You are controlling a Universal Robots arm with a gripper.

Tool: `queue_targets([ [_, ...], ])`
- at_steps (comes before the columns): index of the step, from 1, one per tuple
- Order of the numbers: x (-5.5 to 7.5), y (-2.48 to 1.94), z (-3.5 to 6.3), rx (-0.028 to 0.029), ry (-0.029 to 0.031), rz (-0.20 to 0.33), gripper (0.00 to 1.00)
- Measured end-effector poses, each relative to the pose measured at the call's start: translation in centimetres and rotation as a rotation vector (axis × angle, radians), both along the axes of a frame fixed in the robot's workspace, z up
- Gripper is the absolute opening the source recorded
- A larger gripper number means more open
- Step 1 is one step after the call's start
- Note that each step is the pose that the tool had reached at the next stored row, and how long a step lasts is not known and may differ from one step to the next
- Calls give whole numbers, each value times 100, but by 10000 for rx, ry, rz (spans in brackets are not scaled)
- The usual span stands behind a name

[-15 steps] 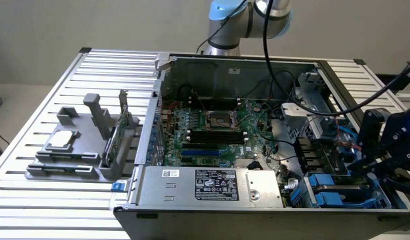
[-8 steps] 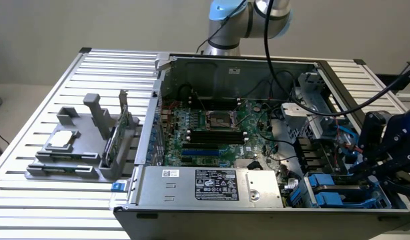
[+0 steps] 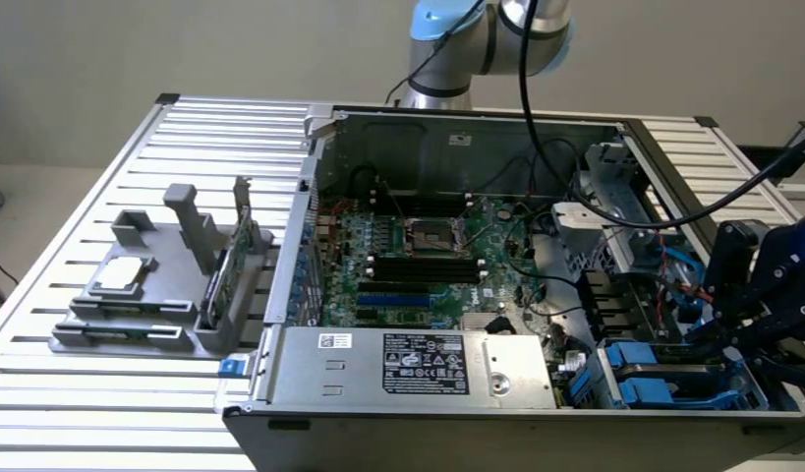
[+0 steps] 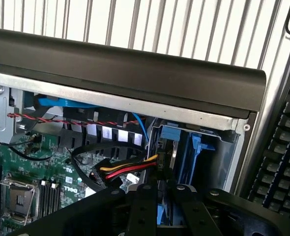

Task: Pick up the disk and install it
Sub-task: 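Insert the first disk wire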

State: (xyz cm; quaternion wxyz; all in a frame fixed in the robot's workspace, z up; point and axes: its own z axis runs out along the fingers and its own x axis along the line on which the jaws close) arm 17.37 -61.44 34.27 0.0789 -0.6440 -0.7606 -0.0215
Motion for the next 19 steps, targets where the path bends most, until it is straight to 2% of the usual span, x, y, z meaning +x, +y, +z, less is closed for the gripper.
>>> queue_targets([
  [8,0,0,-1,-61,23,-414,18],
  [14,-7,2,0,-101,113,-607,18],
  [19,-8,13,-3,-151,120,-728,18],
])
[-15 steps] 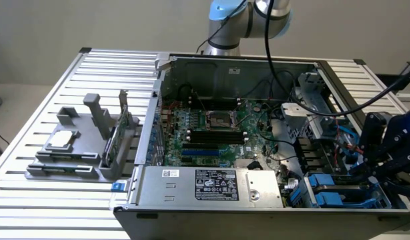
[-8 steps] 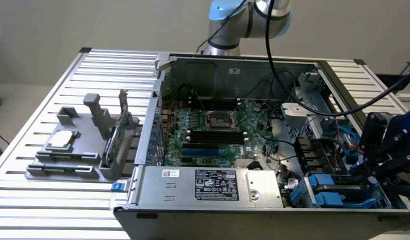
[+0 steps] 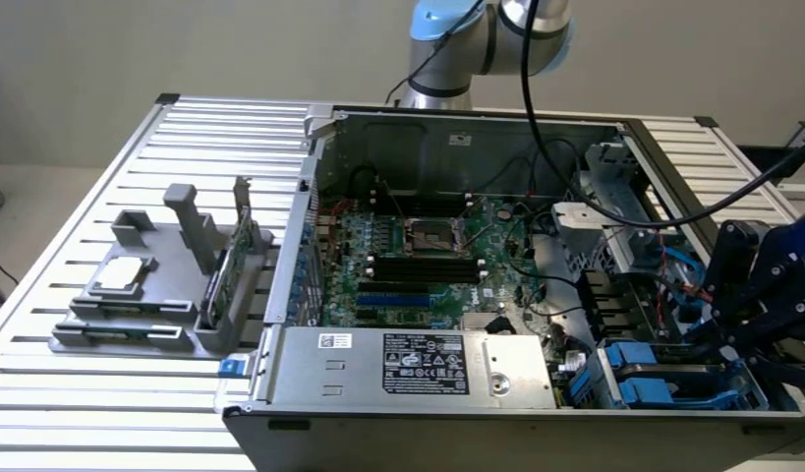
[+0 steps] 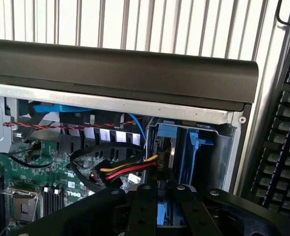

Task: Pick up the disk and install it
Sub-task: 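Insert the first disk wire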

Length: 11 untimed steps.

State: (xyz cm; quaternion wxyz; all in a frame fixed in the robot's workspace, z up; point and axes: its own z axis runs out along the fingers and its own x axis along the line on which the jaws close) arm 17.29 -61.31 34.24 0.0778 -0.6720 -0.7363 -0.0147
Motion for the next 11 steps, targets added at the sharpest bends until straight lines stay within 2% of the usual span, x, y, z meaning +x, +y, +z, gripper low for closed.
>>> queue_targets([
  [7,-1,32,-5,-60,0,-138,18],
  [11,-1,37,-16,-68,0,-142,18],
])
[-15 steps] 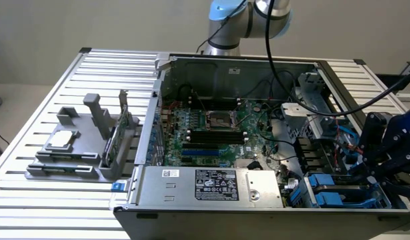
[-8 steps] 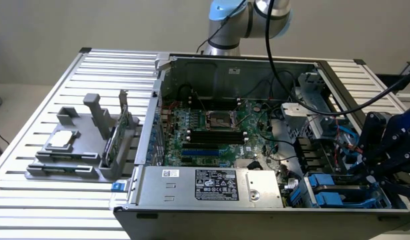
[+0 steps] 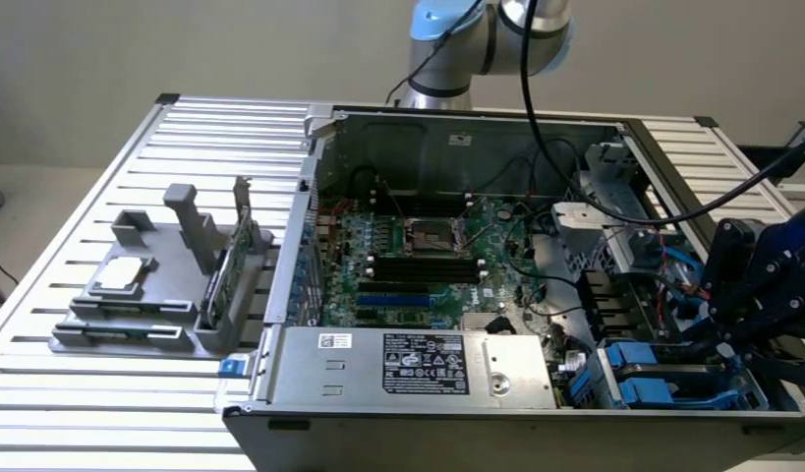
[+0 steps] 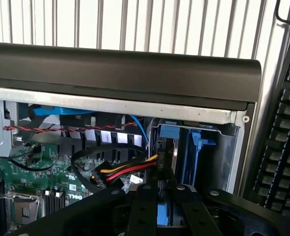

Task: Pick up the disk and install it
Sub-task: 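Insert the first disk wire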

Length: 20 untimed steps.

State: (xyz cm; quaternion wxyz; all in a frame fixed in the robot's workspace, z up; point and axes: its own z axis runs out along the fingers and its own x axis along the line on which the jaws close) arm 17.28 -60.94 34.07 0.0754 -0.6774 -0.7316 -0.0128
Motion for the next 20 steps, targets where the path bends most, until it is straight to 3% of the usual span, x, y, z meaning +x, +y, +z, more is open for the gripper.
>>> queue_targets([
  [20,3,18,-20,-30,0,-1,18],
])
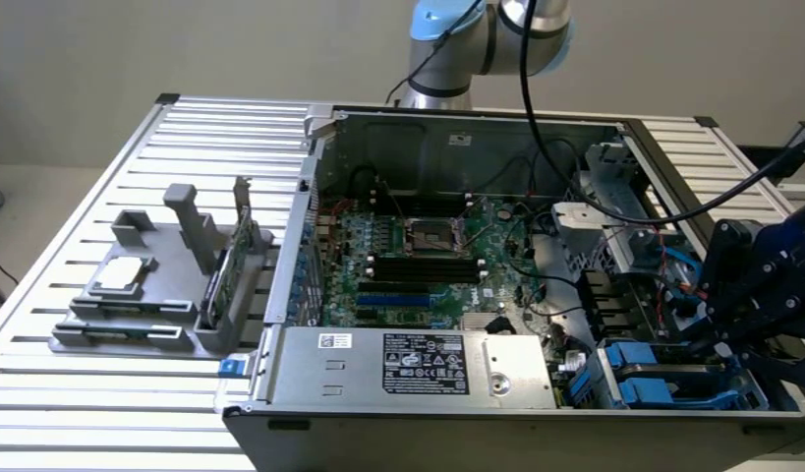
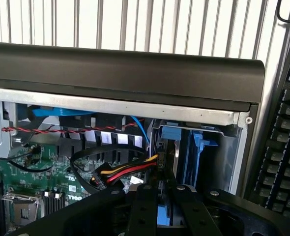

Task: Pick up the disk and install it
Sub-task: 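Insert the first disk wire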

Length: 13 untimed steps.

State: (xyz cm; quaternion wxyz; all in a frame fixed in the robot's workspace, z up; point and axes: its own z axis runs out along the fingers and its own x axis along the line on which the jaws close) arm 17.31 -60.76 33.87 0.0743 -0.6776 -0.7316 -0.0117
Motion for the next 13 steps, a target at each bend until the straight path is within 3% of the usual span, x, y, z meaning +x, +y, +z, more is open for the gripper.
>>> queue_targets([
  [13,2,0,-24,0,-1,1,18],
])
